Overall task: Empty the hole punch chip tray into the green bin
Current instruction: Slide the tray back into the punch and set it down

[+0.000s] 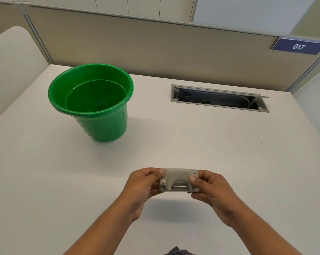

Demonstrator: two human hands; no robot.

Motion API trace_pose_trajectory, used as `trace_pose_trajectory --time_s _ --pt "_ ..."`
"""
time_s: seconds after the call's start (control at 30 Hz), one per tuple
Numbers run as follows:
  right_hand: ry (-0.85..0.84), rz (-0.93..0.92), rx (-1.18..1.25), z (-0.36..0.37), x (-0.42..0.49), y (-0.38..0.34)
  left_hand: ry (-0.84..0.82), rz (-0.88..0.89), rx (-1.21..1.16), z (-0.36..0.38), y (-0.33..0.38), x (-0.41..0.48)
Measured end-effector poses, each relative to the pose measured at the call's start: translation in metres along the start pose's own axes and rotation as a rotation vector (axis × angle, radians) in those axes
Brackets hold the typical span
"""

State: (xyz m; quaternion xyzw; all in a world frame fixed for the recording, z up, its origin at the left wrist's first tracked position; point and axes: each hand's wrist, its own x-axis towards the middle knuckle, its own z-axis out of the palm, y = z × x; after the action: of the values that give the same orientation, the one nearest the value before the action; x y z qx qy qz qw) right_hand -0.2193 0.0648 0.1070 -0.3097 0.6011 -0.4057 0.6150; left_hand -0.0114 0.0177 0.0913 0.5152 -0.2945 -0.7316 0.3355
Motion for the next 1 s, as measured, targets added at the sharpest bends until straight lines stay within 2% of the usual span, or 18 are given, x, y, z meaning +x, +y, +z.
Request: trace_pose_trajectory --time_s 0.3,0.63,0.73,0.87,1.0 --pt "0.004 -0.027 -0.043 0.005 0.000 0.004 0.149 0.124 0.123 0.004 -0.005 0.002" --pt "0.130 -0.010 -0.124 0.005 0.030 0.016 0.221 0.035 0.259 0.006 -0.022 0.024" --pt "0.215 0.004 -0.073 0.004 0.045 0.020 0.256 0.053 0.248 0.006 -0.021 0.034" --pt "0.328 -0.026 -0.165 0.002 0.066 0.027 0.240 0.097 0.296 0.008 -0.022 0.044" --pt "0.327 -0.037 -0.188 -0.001 0.083 0.033 0.257 0.152 0.366 0.007 -0.027 0.052"
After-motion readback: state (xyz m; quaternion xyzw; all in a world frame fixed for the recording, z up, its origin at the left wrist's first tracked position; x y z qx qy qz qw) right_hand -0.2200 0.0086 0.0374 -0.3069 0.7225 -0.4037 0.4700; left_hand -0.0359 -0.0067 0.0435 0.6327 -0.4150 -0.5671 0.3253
